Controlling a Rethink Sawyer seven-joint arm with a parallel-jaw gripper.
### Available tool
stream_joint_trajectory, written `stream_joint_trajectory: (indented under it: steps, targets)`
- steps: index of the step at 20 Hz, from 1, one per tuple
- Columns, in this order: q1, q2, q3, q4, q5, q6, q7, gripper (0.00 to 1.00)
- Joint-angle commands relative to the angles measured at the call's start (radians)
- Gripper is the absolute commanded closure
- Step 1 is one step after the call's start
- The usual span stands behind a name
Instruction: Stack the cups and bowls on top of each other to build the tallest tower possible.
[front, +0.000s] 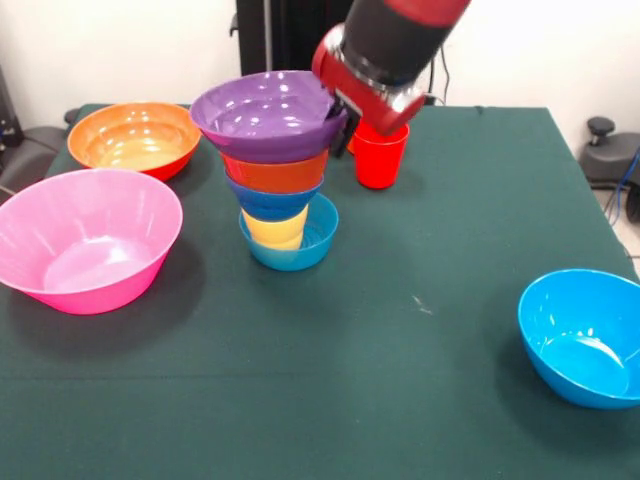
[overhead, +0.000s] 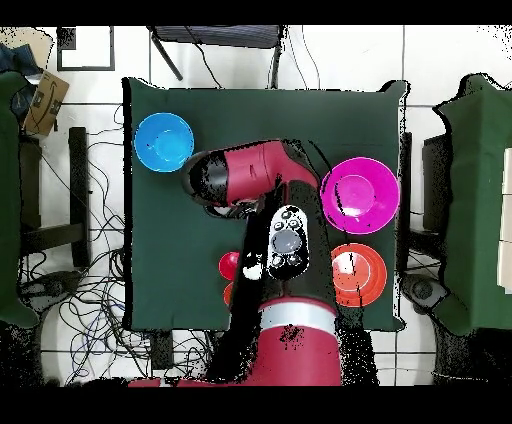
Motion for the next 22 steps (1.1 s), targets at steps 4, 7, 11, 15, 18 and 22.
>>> stream_joint_trajectory:
  steps: [4,7,11,15,18,22]
  targets:
    - [-0.013,0.115,0.189,-0.115,-0.036,0.123,-0.344,1.00]
    - [-0.013,0.108,0.191,-0.108,-0.045,0.132,-0.346,1.00]
    - [-0.015,0.106,0.198,-0.101,-0.049,0.117,-0.331,1.00]
    - [-0.015,0.097,0.202,-0.101,-0.053,0.121,-0.328,1.00]
    - [-0.018,0.097,0.207,-0.104,-0.060,0.129,-0.331,1.00]
    - [-0.019,0.098,0.210,-0.119,-0.070,0.148,-0.334,1.00]
